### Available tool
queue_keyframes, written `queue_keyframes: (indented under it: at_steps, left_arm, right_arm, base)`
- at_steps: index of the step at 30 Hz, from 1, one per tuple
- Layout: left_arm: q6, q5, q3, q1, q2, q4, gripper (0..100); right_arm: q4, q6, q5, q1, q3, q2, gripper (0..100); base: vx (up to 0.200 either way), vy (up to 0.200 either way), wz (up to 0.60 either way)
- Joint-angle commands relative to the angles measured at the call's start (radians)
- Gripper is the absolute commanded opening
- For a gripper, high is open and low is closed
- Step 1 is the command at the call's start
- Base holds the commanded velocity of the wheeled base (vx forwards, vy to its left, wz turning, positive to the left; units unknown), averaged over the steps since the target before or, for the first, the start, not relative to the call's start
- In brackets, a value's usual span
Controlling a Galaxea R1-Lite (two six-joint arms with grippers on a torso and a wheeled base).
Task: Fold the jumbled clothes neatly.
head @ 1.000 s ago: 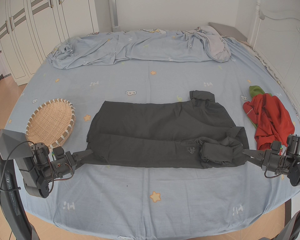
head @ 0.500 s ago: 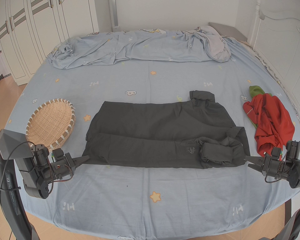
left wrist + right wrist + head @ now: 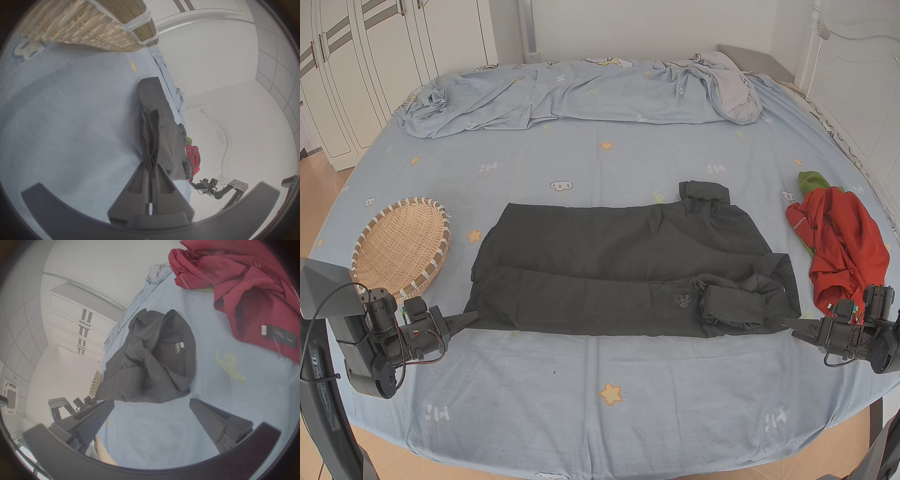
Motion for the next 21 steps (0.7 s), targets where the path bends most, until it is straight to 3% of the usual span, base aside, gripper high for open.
queue_keyframes:
  at_steps: [1,17,18,21]
  left_arm:
    - [0.000,-0.001,0.006,0.001,-0.011,-0.018,0]
    - [0.000,-0.001,0.015,-0.001,-0.015,-0.018,0]
    - [0.000,-0.001,0.015,-0.001,-0.015,-0.018,0]
    - [0.000,-0.001,0.015,-0.001,-0.013,-0.018,0]
  right_arm:
    - [-0.001,-0.035,0.002,0.006,-0.019,0.048,100]
    - [0.002,-0.009,-0.060,0.063,-0.162,0.104,100]
    - [0.002,-0.006,-0.064,0.063,-0.166,0.107,0]
    - [0.002,-0.006,-0.064,0.063,-0.163,0.108,0]
  base:
    - [0.000,0.000,0.00]
    - [0.000,0.000,0.00]
    - [0.000,0.000,0.00]
    - [0.000,0.000,0.00]
